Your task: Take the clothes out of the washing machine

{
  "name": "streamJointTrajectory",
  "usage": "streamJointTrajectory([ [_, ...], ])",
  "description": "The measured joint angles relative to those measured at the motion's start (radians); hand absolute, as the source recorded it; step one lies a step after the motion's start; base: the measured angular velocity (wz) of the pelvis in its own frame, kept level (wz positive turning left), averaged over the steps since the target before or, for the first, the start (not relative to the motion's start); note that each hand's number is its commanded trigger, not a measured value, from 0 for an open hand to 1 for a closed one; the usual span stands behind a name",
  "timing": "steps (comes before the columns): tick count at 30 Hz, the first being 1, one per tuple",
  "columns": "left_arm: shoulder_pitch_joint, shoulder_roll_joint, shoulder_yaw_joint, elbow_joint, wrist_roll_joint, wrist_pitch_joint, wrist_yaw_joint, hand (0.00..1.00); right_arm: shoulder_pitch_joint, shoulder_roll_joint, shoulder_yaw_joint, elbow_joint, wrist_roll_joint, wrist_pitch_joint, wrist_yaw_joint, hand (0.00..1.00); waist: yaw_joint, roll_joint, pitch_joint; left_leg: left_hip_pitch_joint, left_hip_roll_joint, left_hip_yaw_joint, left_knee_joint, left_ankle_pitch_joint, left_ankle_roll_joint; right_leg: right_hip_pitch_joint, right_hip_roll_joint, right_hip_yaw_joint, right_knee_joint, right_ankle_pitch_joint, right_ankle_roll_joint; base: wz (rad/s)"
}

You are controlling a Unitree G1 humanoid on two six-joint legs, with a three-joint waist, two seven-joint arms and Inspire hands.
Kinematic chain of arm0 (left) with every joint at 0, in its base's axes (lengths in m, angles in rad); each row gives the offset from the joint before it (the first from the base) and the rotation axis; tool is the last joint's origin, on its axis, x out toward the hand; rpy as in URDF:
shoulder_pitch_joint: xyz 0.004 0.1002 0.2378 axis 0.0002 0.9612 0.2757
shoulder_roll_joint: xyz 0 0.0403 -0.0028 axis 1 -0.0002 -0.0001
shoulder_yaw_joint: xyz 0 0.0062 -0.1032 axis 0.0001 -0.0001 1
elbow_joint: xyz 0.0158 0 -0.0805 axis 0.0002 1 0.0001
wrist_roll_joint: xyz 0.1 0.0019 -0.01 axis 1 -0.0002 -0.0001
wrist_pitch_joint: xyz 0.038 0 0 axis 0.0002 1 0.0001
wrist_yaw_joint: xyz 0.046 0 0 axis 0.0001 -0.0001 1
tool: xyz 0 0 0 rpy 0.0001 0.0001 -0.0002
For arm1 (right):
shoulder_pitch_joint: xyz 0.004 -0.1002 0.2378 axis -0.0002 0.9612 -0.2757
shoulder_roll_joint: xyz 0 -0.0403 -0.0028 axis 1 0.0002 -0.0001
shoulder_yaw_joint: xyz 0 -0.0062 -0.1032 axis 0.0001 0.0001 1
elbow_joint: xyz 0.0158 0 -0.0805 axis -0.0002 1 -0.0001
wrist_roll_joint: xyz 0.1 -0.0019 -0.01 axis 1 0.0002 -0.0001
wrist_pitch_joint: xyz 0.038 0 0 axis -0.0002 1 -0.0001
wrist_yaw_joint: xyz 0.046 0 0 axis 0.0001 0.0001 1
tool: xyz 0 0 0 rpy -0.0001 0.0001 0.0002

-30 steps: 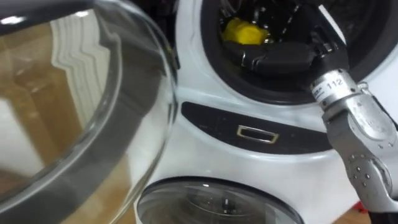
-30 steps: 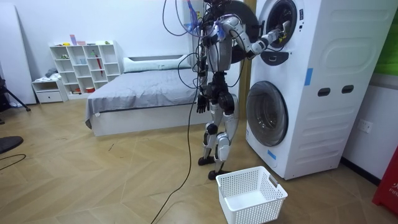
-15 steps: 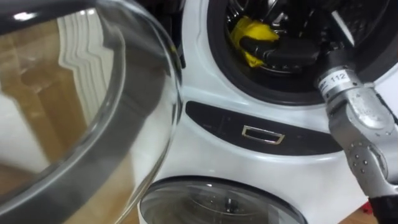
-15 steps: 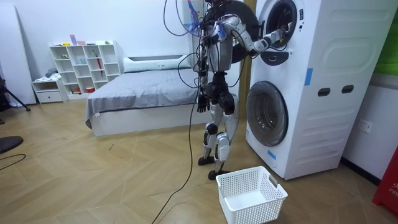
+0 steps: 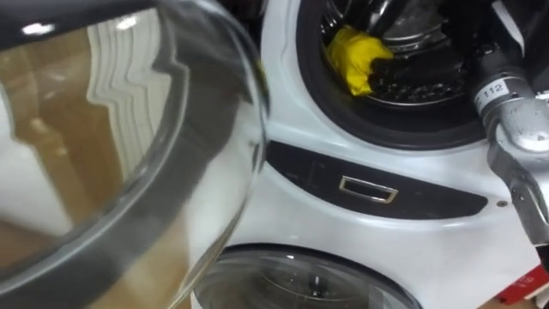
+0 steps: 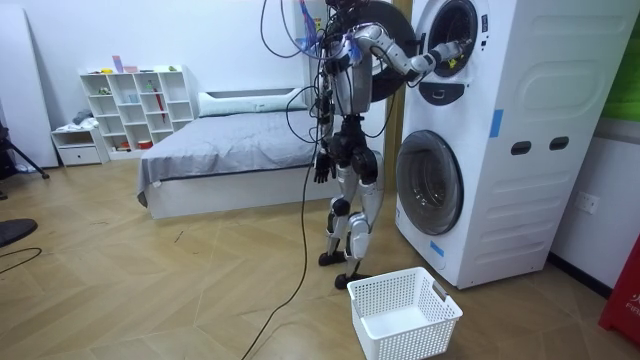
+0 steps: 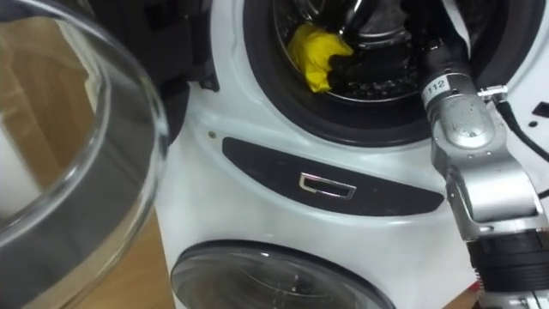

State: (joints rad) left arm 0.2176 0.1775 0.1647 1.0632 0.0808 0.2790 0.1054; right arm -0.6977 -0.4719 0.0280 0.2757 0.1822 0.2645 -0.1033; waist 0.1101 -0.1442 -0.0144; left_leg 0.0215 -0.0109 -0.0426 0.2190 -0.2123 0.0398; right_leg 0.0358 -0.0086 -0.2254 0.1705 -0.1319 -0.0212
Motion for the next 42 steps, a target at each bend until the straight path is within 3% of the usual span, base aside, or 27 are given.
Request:
streamJointTrajectory([
  [8, -0.007, 0.013, 0.029, -0.026, -0.001, 0.021, -0.011, 0.00, -0.039, -0.033, 0.000, 0.104, -0.076, 0.043, 0.122, 0.00, 0.007, -0.022, 0.0027, -0.015, -0.018, -0.016, 0.012, 0.002, 0.008, 0.000, -0.008, -0.004, 0.002, -0.001, 0.002, 0.04],
  [14, -0.010, 0.014, 0.028, -0.021, -0.001, 0.033, -0.013, 0.00, -0.039, -0.045, 0.031, 0.108, -0.202, 0.043, 0.201, 0.00, 0.010, -0.027, 0.0014, -0.009, -0.017, -0.015, 0.007, 0.003, 0.008, 0.001, -0.007, 0.002, 0.002, -0.002, 0.002, -0.01],
  [16, -0.013, 0.018, 0.027, -0.020, -0.004, 0.030, -0.014, 0.00, -0.039, -0.045, 0.034, 0.108, -0.226, 0.042, 0.219, 0.00, 0.012, -0.031, 0.0042, -0.006, -0.018, -0.014, 0.005, 0.004, 0.008, 0.002, -0.006, 0.004, 0.002, -0.002, 0.002, 0.00],
  [18, -0.015, 0.029, 0.016, -0.020, -0.011, 0.019, -0.023, 0.00, -0.054, -0.046, 0.052, 0.127, -0.231, 0.041, 0.241, 0.00, 0.017, -0.032, 0.0218, 0.007, -0.016, -0.013, -0.001, 0.005, 0.008, 0.017, -0.005, 0.003, 0.000, -0.002, 0.002, 0.00],
  [23, -0.024, 0.044, 0.006, -0.020, -0.008, 0.017, -0.040, 0.00, -0.085, -0.056, 0.083, 0.142, -0.234, 0.044, 0.300, 0.00, 0.020, -0.040, 0.0214, 0.007, -0.015, -0.001, -0.003, 0.005, 0.008, 0.013, -0.004, 0.005, 0.000, -0.002, 0.002, -0.07],
  [30, -0.039, 0.047, -0.020, -0.020, -0.014, 0.014, -0.042, 0.00, -0.118, -0.077, 0.111, 0.111, -0.296, 0.046, 0.347, 0.00, 0.037, -0.046, 0.0141, 0.011, -0.008, 0.014, -0.006, 0.005, 0.007, 0.002, -0.002, 0.007, 0.000, -0.001, 0.001, -0.05],
  [35, -0.054, 0.057, -0.069, 0.005, -0.012, -0.010, -0.043, 0.00, -0.118, -0.078, 0.165, 0.080, -0.310, 0.043, 0.347, 0.00, 0.058, -0.045, 0.0148, 0.025, -0.001, 0.033, -0.020, 0.006, 0.005, 0.002, 0.004, 0.022, 0.000, -0.001, 0.001, -0.13],
  [42, -0.088, 0.076, -0.069, 0.055, -0.013, -0.045, -0.043, 0.00, -0.118, -0.088, 0.218, -0.035, -0.346, 0.046, 0.372, 0.00, 0.061, -0.046, 0.0144, 0.028, 0.001, 0.036, -0.026, 0.007, 0.003, -0.001, 0.009, 0.028, 0.000, -0.001, 0.001, 0.00],
])
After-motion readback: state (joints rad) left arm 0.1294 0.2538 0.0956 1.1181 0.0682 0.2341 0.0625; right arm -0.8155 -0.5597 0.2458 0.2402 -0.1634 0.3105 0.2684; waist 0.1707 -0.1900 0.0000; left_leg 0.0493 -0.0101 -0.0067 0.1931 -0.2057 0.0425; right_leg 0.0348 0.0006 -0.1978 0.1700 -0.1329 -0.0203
